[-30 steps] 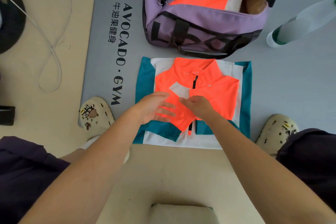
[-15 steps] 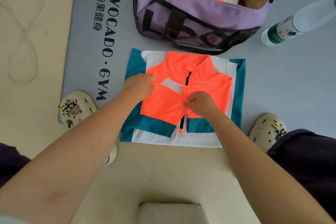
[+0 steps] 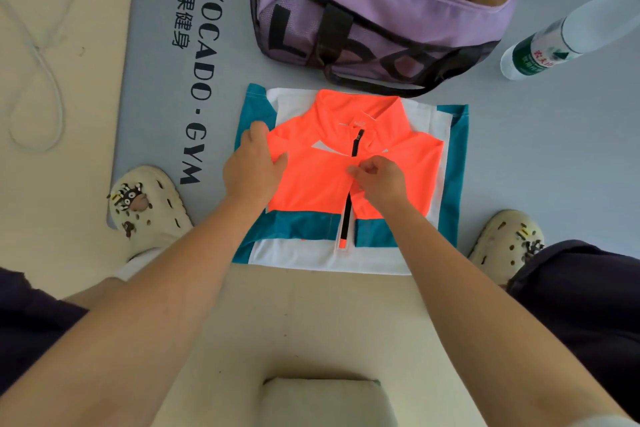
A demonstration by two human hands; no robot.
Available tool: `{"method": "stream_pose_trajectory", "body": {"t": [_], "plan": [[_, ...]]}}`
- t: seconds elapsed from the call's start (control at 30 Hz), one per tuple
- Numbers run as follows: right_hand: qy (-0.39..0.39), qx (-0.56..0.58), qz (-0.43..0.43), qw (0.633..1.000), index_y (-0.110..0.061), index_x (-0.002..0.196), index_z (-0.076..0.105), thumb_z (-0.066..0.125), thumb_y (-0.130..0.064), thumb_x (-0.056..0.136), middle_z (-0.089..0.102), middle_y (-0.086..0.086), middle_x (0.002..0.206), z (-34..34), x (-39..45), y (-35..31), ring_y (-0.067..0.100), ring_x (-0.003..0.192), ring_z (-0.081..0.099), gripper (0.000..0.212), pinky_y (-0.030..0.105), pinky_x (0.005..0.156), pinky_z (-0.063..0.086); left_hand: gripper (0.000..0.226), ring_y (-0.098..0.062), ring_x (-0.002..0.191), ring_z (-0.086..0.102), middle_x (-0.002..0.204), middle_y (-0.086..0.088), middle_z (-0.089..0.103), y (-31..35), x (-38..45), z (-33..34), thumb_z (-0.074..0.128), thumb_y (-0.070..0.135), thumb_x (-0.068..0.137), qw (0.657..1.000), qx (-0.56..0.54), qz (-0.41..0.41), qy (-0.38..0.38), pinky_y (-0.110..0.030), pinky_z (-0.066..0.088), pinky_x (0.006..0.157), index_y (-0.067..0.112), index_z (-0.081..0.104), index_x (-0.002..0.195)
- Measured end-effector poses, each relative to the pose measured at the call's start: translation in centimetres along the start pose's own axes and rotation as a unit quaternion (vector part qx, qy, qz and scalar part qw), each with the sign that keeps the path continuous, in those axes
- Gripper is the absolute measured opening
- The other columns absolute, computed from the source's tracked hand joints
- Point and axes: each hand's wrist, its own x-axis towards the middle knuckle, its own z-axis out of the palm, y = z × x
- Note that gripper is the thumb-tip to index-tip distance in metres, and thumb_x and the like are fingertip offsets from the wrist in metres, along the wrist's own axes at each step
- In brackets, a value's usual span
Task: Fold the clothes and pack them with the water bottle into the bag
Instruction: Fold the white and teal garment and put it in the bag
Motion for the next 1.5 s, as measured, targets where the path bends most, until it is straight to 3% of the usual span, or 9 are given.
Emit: {"method": "stream_pose_trajectory", "body": {"t": [0.13, 0.27, 0.43, 0.6, 0.8, 1.0, 1.13, 1.27, 1.5], "plan": [[0.011, -0.008, -0.014, 1.0, -0.016, 0.076, 0.056, 0.076, -0.033, 0.082, 0.055, -0.009, 0.068, -0.3, -0.6, 0.8, 0.014, 0.066, 0.053, 0.027, 0.012, 0.061, 0.043, 0.033, -0.026, 0.083, 0.058, 0.09, -0.002, 0.059, -1.7, -2.1, 1.1, 0.06, 0.045, 0.088, 0.989, 0.011, -0.104, -0.109, -0.036, 0.042, 0.066, 0.013, 0.053, 0.093], [0.085, -0.043, -0.002, 0.995, -0.016, 0.093, 0.053, 0.072, -0.036, 0.084, 0.056, -0.003, 0.08, -2.9, -2.0, 3.0, 0.017, 0.072, 0.054, 0.029, 0.029, 0.06, 0.045, 0.02, -0.03, 0.089, 0.056, 0.099, -0.011, 0.057, -1.8, -2.9, 0.9, 0.057, 0.03, 0.093, 0.993, -0.012, -0.117, -0.032, -0.04, 0.043, 0.067, 0.01, 0.053, 0.094], [0.207, -0.095, 0.047, 0.973, -0.006, 0.111, 0.045, 0.08, -0.04, 0.075, 0.048, 0.009, 0.11, -7.4, -3.9, 7.0, 0.029, 0.1, 0.051, 0.061, 0.035, 0.079, 0.04, 0.03, -0.034, 0.101, 0.052, 0.108, -0.015, 0.052, 3.2, -5.6, 3.0, 0.061, 0.027, 0.09, 0.986, 0.068, 0.146, -0.039, -0.046, 0.045, 0.075, 0.007, 0.054, 0.111], [0.115, -0.176, 0.143, 0.967, -0.012, 0.119, 0.043, 0.071, -0.069, 0.069, 0.046, 0.002, 0.108, -10.1, -5.4, 10.7, 0.023, 0.095, 0.049, 0.081, 0.044, 0.086, 0.044, 0.054, -0.027, 0.119, 0.042, 0.133, -0.008, 0.042, 7.0, -8.8, 7.1, 0.054, 0.04, 0.094, 0.944, 0.13, 0.239, -0.19, -0.04, 0.046, 0.089, 0.023, 0.04, 0.143], [-0.045, -0.105, 0.165, 0.98, -0.018, 0.078, 0.058, 0.074, -0.059, 0.074, 0.062, -0.002, 0.076, -11.6, -6.0, 12.8, 0.015, 0.068, 0.059, 0.044, 0.028, 0.053, 0.043, 0.06, -0.026, 0.131, 0.029, 0.146, -0.005, 0.025, 6.9, -8.8, 8.0, 0.052, 0.043, 0.093, 0.936, 0.151, 0.193, -0.254, -0.042, 0.042, 0.098, 0.029, 0.03, 0.148], [-0.087, -0.053, 0.128, 0.987, -0.017, 0.1, 0.062, 0.082, -0.039, 0.074, 0.066, -0.003, 0.091, -12.7, -6.5, 12.9, 0.011, 0.075, 0.061, 0.039, 0.022, 0.055, 0.045, 0.059, -0.023, 0.133, 0.025, 0.142, -0.001, 0.025, 8.2, -8.0, 7.5, 0.052, 0.042, 0.093, 0.931, 0.118, 0.124, -0.321, -0.042, 0.041, 0.103, 0.029, 0.034, 0.148], [-0.138, 0.119, 0.186, 0.966, -0.011, 0.108, 0.068, 0.078, -0.027, 0.082, 0.074, 0.005, 0.098, -13.4, -7.2, 13.2, 0.019, 0.083, 0.071, 0.032, 0.027, 0.07, 0.06, 0.035, -0.027, 0.119, 0.04, 0.124, -0.006, 0.044, 9.4, -8.7, 7.1, 0.053, 0.042, 0.092, 0.943, 0.163, 0.159, -0.244, -0.039, 0.039, 0.096, 0.023, 0.059, 0.121], [-0.244, 0.247, 0.164, 0.924, -0.011, 0.118, 0.066, 0.073, -0.022, 0.087, 0.072, 0.007, 0.114, -13.7, -7.4, 13.0, 0.024, 0.106, 0.069, 0.033, 0.04, 0.096, 0.054, 0.037, -0.017, 0.071, 0.051, 0.07, 0.008, 0.053, 14.0, -10.7, 8.0, 0.054, 0.049, 0.09, 0.948, -0.101, 0.096, -0.286, -0.03, 0.039, 0.062, 0.019, 0.058, 0.069], [-0.266, 0.261, 0.122, 0.92, -0.005, 0.12, 0.065, 0.06, -0.004, 0.093, 0.066, 0.017, 0.124, -11.4, -6.0, 11.1, 0.028, 0.12, 0.06, 0.028, 0.039, 0.105, 0.046, 0.027, -0.006, 0.07, 0.056, 0.075, 0.011, 0.06, 17.3, -10.4, 11.1, 0.074, 0.042, 0.081, 0.925, -0.223, -0.073, -0.3, -0.022, 0.041, 0.06, 0.025, 0.054, 0.076]]}}
